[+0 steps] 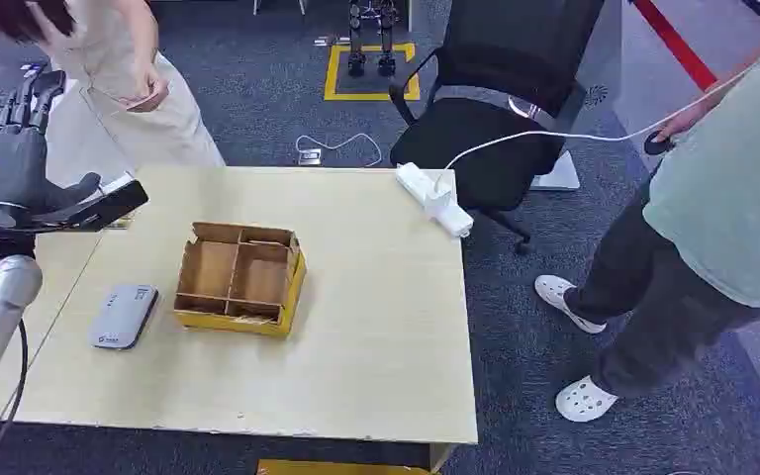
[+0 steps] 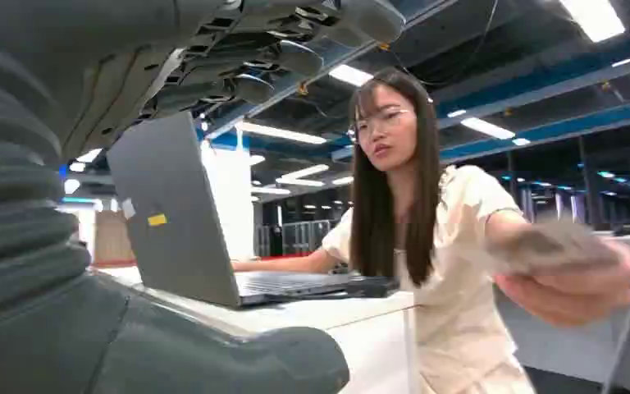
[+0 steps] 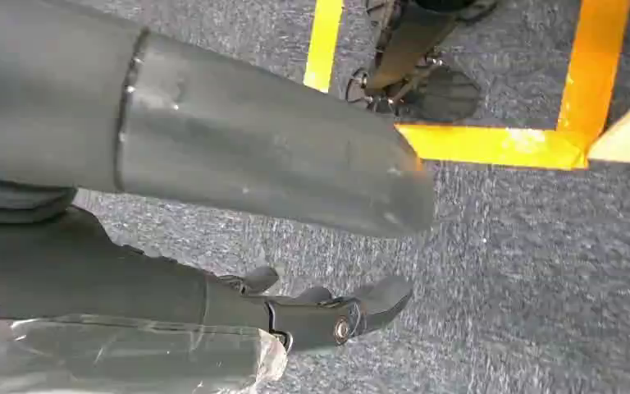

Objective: Pass the card to the sensor for recognition and then transmit it.

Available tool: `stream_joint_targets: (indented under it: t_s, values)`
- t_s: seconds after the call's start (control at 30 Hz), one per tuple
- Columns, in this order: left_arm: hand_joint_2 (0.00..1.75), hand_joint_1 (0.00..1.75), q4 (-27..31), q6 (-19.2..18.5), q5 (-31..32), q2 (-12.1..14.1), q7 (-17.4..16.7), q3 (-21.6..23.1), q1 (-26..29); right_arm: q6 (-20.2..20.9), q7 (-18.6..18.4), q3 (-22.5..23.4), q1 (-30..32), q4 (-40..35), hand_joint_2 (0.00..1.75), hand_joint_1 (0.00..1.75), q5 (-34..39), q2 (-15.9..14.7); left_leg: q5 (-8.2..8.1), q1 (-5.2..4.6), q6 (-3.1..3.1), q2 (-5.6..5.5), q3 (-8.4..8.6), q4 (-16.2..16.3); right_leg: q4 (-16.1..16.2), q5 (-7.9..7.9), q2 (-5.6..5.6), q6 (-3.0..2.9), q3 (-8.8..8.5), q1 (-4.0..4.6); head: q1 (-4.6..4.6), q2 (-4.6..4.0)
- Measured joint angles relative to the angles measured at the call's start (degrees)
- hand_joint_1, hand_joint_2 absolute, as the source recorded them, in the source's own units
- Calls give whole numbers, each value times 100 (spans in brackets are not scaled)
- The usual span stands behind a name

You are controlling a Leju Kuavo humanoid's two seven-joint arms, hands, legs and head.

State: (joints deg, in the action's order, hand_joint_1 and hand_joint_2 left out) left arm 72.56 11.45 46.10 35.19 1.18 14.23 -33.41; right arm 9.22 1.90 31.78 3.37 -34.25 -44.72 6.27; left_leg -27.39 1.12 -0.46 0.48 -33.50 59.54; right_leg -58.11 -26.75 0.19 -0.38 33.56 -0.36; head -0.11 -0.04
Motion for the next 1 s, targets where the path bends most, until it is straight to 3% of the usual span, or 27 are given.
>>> stream_joint_targets:
  t_s: [0.43, 0.47, 0.5, 0.53, 1.0]
  values:
    - [175, 2, -306, 269, 232, 39, -190, 74, -17, -184, -254, -828, 85, -15, 0, 0, 846, -181, 0, 0, 0, 0, -3, 1, 1, 0, 0, 0, 2, 0, 0, 0]
    - [175, 51, -323, 271, 232, 37, -190, 81, -17, -188, -269, -904, 89, -29, 0, 0, 887, -197, 0, 0, 0, 0, -3, 1, 1, 0, 0, 0, 3, 0, 2, 0]
    - [175, 51, -341, 273, 234, 37, -190, 89, -17, -188, -271, -951, 95, -42, 0, 0, 898, -201, 0, 0, 0, 0, -3, 1, 0, 0, 0, 0, 3, 0, 0, 0]
    - [175, 175, -352, 273, 249, 37, -210, 96, -17, -197, -282, -1003, 102, -53, 0, 0, 962, -208, 0, 0, 0, 0, -3, 1, 0, 0, 0, 0, 3, 0, 2, 0]
    - [175, 175, -417, 251, 334, 46, -293, 133, -17, -369, -293, -1547, 173, -59, 0, 0, 1390, -319, 0, 0, 0, 0, -6, 0, 1, 0, 0, 0, 3, 0, 2, 0]
